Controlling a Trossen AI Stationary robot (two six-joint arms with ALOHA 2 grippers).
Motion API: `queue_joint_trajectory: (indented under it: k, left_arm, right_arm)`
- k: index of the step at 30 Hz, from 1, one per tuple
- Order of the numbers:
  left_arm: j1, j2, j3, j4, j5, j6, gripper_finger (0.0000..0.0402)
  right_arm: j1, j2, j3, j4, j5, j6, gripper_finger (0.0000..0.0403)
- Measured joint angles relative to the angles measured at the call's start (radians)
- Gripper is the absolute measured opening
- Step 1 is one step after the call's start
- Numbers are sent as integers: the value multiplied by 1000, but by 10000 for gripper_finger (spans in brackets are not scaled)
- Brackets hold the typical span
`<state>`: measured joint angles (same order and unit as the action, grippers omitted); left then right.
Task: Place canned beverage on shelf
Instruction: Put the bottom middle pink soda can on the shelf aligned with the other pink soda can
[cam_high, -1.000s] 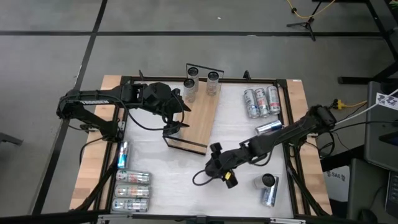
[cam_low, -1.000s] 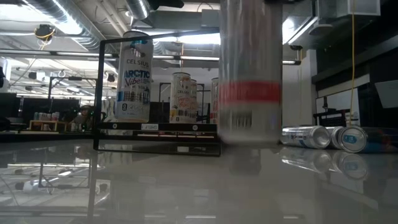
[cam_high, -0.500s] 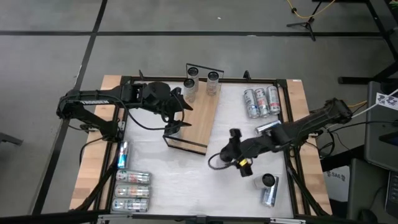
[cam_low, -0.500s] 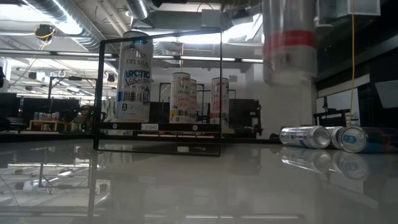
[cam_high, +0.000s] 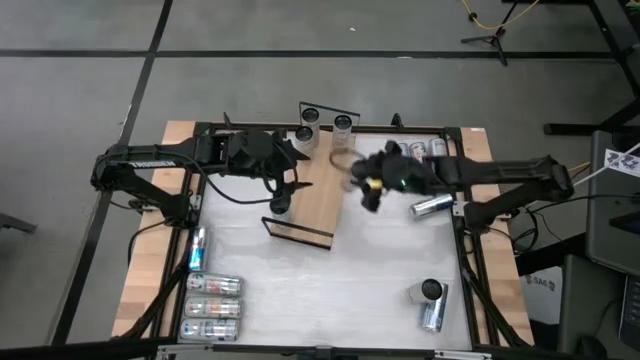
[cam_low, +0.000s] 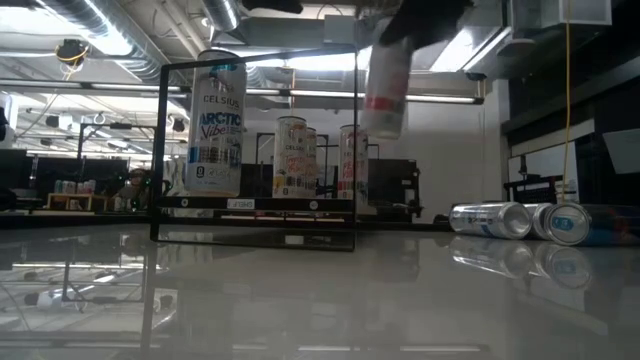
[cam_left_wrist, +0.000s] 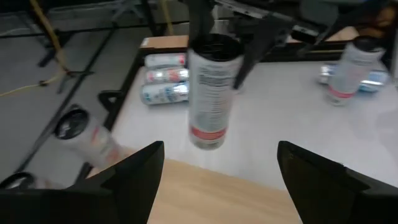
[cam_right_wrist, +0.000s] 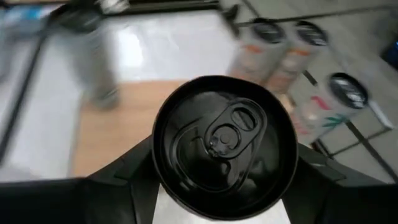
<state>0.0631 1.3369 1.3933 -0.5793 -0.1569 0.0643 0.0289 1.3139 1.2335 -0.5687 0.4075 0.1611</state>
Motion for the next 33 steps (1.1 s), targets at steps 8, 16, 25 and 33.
queue_joint_trajectory:
  k: [8,16,25,33]
  left_arm:
    - [0,0,0,-1,-67,0,306]
    - [0,0,0,-2,-67,0,306]
    - [0,0,0,-3,-67,0,306]
    - [0,0,0,-3,-67,-1,306]
  right_arm:
    - [-157,102,0,74,-5,170,249]
    - [-209,237,0,148,-6,227,249]
    - [-221,298,0,223,1,227,250]
    - [-221,301,0,222,1,224,250]
